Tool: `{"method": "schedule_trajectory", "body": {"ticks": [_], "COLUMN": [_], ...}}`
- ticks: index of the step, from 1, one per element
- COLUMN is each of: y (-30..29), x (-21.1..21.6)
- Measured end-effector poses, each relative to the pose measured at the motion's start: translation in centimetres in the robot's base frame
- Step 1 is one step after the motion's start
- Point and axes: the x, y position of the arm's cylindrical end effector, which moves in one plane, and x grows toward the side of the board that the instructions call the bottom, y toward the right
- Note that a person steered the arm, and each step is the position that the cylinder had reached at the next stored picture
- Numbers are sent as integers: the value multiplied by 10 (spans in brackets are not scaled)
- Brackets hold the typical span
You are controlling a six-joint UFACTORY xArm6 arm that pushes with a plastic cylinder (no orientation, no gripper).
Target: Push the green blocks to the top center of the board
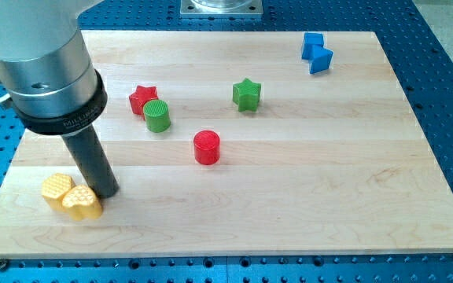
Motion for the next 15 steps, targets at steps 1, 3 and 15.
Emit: {"method": "schedule_trajectory", "body": {"ticks": [1,3,15], "y": [0,0,59], "x": [0,-12,-218]}}
